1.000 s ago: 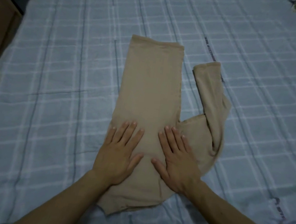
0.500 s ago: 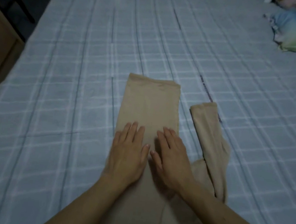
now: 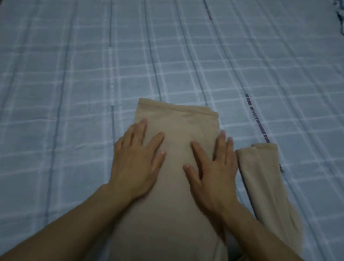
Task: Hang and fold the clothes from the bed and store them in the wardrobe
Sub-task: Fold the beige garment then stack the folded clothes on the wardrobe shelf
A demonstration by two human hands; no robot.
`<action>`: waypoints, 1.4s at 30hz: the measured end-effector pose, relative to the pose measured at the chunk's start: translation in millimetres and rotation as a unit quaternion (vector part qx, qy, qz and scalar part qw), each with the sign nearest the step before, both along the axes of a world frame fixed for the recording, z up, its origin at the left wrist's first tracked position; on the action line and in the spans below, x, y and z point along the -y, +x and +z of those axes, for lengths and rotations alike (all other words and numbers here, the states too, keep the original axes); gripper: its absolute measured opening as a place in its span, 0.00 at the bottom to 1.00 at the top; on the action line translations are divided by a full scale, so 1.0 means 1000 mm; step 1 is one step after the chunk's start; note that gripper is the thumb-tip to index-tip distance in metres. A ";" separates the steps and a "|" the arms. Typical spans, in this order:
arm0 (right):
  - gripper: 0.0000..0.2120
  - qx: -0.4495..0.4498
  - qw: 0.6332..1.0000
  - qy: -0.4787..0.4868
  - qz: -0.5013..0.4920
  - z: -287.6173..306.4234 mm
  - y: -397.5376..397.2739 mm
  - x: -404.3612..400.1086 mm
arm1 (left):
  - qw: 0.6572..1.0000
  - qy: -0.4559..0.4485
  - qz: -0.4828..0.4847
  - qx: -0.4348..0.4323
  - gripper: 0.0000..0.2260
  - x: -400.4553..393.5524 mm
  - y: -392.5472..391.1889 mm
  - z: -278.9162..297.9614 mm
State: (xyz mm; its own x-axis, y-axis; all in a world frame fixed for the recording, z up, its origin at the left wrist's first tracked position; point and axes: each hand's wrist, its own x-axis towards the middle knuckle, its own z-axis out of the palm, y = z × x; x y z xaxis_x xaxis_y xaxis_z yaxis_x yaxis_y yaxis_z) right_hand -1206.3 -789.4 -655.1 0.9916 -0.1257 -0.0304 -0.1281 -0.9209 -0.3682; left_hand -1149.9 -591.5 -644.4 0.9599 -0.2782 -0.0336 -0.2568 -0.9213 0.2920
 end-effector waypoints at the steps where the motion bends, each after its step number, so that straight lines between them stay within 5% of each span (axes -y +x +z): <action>1: 0.28 -0.024 0.999 0.011 -0.034 0.007 0.012 0.004 | 0.999 -0.006 0.034 -0.015 0.20 0.002 0.014 0.003; 4: 0.27 -0.061 0.995 0.048 -0.059 0.022 0.044 0.009 | 0.995 -0.003 0.088 -0.056 0.18 0.004 0.052 0.011; 8: 0.20 -0.004 0.997 0.068 -0.020 0.029 0.060 0.003 | 0.991 -0.101 0.063 -0.053 0.15 0.002 0.075 0.015; 13: 0.21 0.040 0.989 0.136 -0.043 0.030 0.078 -0.004 | 0.986 -0.152 0.069 0.022 0.21 -0.013 0.084 0.020; 20: 0.31 -0.023 0.999 0.004 0.045 0.016 0.071 -0.008 | 0.999 0.030 0.034 -0.004 0.27 -0.009 0.068 0.007; 26: 0.21 0.052 0.995 0.081 0.003 0.029 0.017 0.023 | 0.995 -0.054 -0.051 0.066 0.16 0.038 0.030 0.020; 33: 0.16 0.113 0.980 0.115 -0.118 0.049 -0.029 0.115 | 0.975 -0.207 -0.085 -0.005 0.10 0.126 -0.010 0.042; 36: 0.15 0.071 0.967 0.164 -0.183 0.052 -0.046 0.149 | 0.961 -0.245 -0.101 -0.083 0.09 0.157 -0.026 0.050; 40: 0.10 -0.013 0.955 0.225 -0.193 0.053 -0.055 0.171 | 0.909 -0.295 0.016 -0.293 0.12 0.193 -0.046 0.050; 42: 0.10 -0.034 0.953 0.250 -0.169 0.053 -0.055 0.172 | 0.886 -0.327 0.095 -0.315 0.17 0.203 -0.051 0.046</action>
State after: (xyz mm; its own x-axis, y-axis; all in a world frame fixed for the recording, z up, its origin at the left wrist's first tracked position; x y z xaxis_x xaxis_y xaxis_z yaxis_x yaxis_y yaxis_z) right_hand -1261.4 -961.8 -601.9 0.8902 -0.3913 -0.2332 -0.4261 -0.5342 -0.7301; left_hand -1201.4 -794.4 -598.2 0.8397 -0.2709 -0.4706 0.2891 -0.5106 0.8097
